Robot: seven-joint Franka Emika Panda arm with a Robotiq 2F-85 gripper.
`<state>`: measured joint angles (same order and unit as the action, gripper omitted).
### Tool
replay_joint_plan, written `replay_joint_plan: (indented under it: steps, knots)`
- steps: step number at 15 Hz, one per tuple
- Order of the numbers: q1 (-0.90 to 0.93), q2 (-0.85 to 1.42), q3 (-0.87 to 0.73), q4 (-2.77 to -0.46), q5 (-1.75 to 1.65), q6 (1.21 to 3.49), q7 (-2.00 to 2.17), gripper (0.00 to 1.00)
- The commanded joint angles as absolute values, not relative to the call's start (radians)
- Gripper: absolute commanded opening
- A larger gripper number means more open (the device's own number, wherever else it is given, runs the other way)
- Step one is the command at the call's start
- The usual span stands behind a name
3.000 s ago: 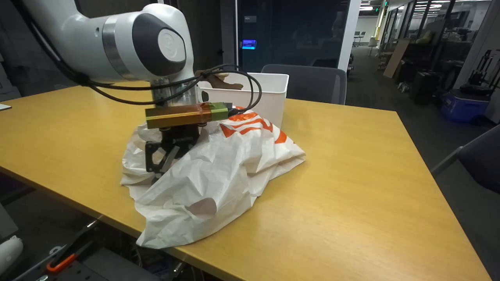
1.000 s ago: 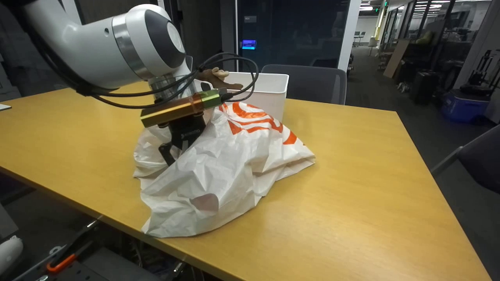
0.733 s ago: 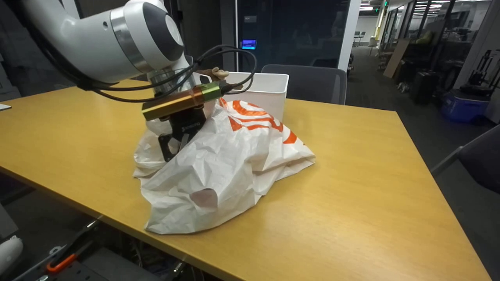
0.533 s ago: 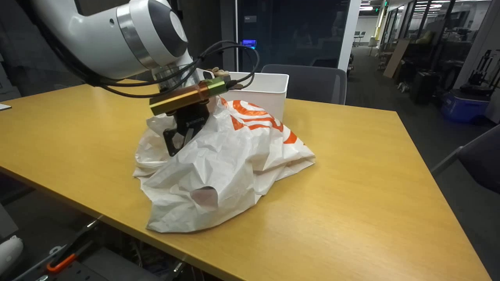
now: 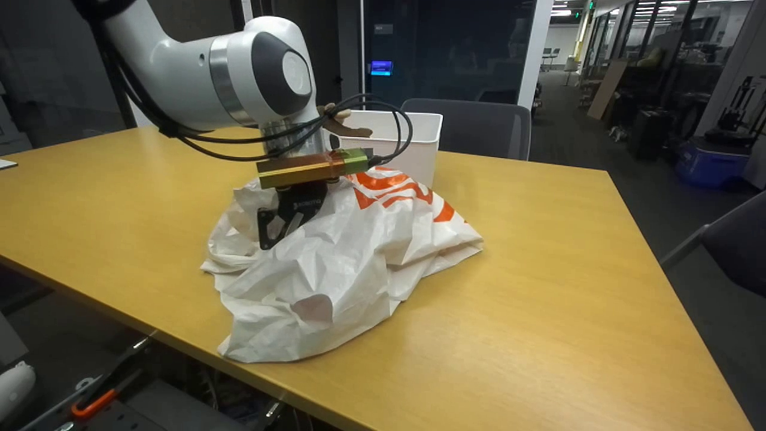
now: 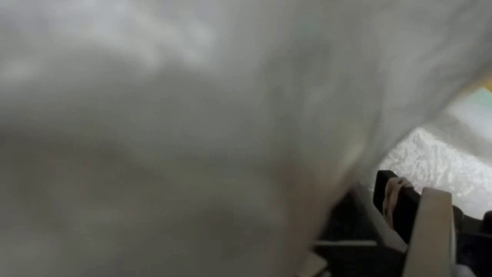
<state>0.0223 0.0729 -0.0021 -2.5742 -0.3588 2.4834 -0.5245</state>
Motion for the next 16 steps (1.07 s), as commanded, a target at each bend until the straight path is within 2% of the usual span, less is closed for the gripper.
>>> replay_joint_plan:
  steps: [1,2,5,9,12,16]
  knots:
    - [-0.003,0.104,0.004,-2.552,-0.285,2.473,-0.604,0.75]
    - [-0.004,0.103,0.003,-2.55,-0.292,2.47,-0.597,0.74]
    - [-0.007,0.074,0.003,-2.553,-0.304,2.468,-0.58,0.49]
    - [-0.006,0.038,-0.001,-2.559,-0.322,2.444,-0.561,0.35]
    - [-0.004,-0.01,0.004,-2.558,-0.27,2.315,-0.597,0.34]
    - [0.004,-0.052,0.005,-2.513,-0.104,2.004,-0.736,0.34]
